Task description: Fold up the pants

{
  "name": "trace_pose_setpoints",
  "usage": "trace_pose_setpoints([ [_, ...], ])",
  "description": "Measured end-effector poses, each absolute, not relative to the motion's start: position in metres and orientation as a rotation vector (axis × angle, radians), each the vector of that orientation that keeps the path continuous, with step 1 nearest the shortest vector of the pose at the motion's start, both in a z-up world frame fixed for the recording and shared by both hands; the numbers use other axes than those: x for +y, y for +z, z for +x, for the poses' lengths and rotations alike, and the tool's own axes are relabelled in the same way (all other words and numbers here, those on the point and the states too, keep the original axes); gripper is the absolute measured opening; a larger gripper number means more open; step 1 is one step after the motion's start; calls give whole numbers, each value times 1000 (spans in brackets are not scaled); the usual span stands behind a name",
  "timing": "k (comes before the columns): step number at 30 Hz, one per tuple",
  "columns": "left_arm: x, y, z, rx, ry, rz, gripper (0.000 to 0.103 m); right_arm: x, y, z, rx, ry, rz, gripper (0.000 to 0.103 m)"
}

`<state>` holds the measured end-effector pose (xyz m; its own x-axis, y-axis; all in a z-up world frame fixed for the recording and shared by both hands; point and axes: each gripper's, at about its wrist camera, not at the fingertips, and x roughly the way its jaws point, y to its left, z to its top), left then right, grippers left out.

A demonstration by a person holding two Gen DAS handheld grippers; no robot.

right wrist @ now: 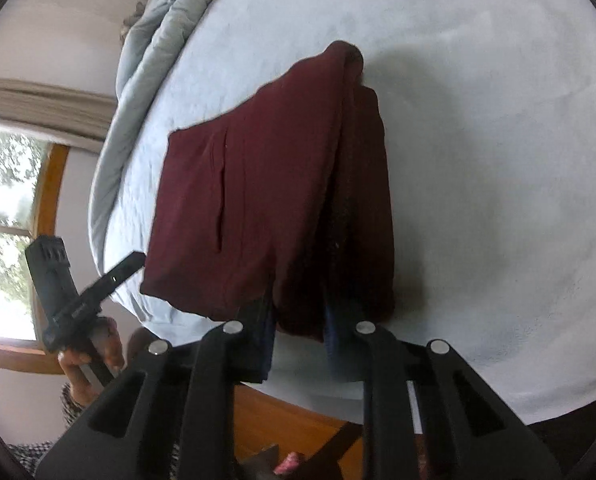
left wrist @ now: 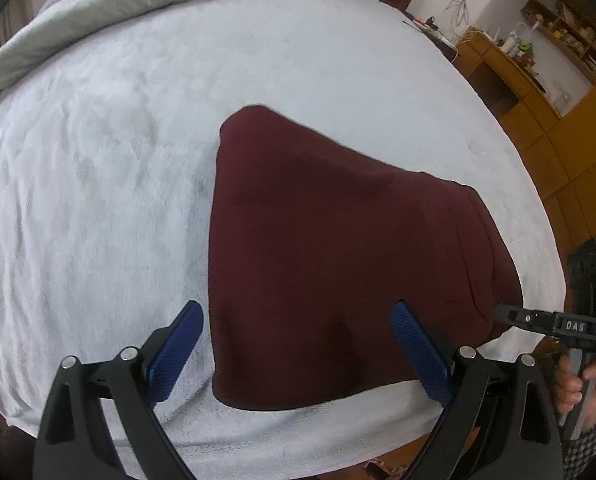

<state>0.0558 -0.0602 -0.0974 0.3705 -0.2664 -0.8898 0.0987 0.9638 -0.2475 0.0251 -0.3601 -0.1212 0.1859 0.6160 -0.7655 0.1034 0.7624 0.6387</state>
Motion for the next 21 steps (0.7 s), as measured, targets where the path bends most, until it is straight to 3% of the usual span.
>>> trace_pose_setpoints([
  [15,-56,-76,59,1096,-247,-133,96,-354,-118,23,1336,379,643,21],
  [21,-22,-114,77,1270,-338,-410,95,-357,-117,23,1335,381,640,21],
])
